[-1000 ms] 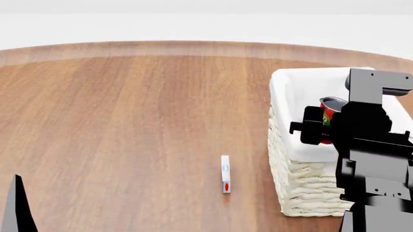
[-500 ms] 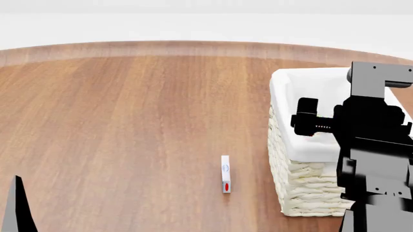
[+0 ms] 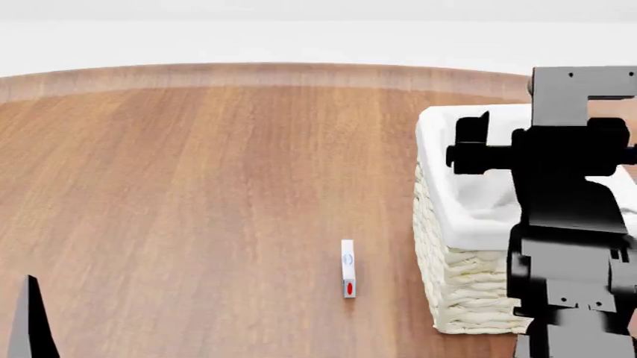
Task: Pick up the tomato sauce, and put it in the basket.
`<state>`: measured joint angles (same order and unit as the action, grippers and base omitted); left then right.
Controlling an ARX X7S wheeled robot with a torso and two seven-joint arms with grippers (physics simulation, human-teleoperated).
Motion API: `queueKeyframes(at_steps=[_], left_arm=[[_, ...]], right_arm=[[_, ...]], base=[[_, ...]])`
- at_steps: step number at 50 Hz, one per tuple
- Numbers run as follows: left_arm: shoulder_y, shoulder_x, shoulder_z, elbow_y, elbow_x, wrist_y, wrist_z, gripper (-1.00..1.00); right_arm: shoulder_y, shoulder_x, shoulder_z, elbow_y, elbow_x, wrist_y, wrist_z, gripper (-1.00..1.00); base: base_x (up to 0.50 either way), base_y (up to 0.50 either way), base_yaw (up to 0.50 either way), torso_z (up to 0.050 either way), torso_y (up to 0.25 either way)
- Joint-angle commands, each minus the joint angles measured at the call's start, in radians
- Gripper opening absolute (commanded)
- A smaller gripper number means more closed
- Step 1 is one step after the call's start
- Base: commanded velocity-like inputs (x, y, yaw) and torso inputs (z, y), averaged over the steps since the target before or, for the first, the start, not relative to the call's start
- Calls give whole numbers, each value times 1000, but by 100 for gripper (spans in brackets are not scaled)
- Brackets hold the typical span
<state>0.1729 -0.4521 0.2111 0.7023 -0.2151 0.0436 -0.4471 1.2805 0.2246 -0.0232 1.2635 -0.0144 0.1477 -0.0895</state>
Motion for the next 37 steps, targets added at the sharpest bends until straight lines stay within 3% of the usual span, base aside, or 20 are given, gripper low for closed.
queueKeyframes(at_steps=[1,3,9,16,20,22,23,27,37], left_arm=[[7,0,5,-20,-1,19,3,100],[13,0,4,-24,-2,24,3,100],[34,-4,7,-21,6,38,3,100],[46,-4,22,-12,22,34,0,100],[41,-1,33,-10,29,28,2,100],[37,1,41,-18,34,29,4,100],[31,3,53,-15,39,21,9,100],[17,6,62,-17,33,14,14,100],[-3,6,63,-36,14,18,23,100]], right_arm=[[-308,-29,-17,-561,12,15,38,100],[-403,-25,-43,-805,-41,51,84,100],[-639,-38,-44,-1246,-53,160,108,100],[-821,-29,-71,-1653,-72,310,103,100],[-899,-50,-30,-1802,7,352,78,100],[-927,-31,-64,-1856,-54,358,101,100],[-948,-56,-34,-1924,23,394,72,100],[-983,-40,-70,-2017,-37,421,100,100],[-991,-40,-82,-2123,-19,477,97,100]], base=[[0,0,0,0,0],[0,0,0,0,0],[0,0,0,0,0],[0,0,0,0,0],[0,0,0,0,0],[0,0,0,0,0],[0,0,0,0,0],[0,0,0,0,0],[0,0,0,0,0]])
